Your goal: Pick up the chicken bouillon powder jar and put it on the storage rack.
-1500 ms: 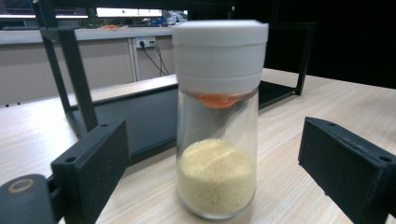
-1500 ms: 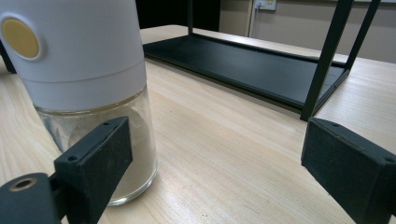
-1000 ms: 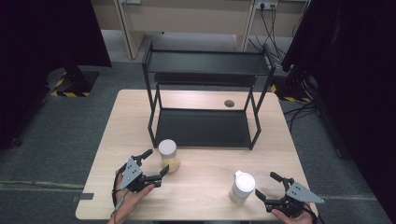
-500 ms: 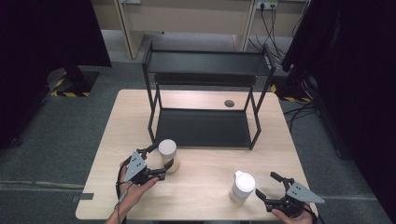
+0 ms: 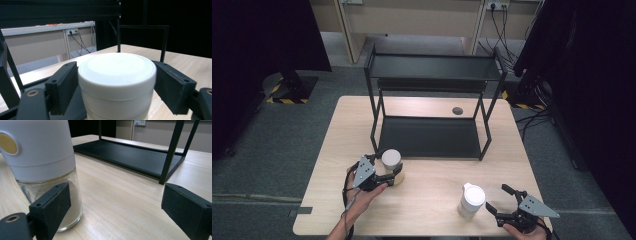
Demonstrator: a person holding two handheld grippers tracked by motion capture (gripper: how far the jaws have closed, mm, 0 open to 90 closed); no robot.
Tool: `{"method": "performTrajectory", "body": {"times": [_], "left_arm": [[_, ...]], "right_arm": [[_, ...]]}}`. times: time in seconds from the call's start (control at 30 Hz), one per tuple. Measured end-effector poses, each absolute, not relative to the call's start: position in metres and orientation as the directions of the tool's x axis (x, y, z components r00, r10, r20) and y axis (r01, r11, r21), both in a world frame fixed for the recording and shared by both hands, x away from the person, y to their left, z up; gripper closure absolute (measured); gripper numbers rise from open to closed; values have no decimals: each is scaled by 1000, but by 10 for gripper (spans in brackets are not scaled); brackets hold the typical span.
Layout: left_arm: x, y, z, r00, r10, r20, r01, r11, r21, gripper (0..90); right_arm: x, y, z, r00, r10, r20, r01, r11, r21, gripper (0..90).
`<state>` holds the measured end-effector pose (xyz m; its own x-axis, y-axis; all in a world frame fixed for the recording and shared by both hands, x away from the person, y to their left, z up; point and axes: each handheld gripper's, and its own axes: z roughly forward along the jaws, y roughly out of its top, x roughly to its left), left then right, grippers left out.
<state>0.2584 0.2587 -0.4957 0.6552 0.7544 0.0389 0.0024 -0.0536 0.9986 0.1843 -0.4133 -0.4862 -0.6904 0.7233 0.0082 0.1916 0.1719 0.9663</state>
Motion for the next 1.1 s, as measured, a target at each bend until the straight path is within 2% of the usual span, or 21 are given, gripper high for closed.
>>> {"method": "performTrajectory", "body": {"times": [0.33,0.73,1.1], "left_arm": [[257,254,-500,645,762,53,-8,-62,998,322],[255,252,-495,640,767,47,3,-63,998,331],[254,253,-471,634,772,41,-27,-31,999,331]], "right_arm": [[184,-414,-486,-690,724,11,192,169,967,91],[185,-414,-486,-690,724,18,197,164,966,91],[185,-415,-487,-687,726,25,201,157,967,92]]}}
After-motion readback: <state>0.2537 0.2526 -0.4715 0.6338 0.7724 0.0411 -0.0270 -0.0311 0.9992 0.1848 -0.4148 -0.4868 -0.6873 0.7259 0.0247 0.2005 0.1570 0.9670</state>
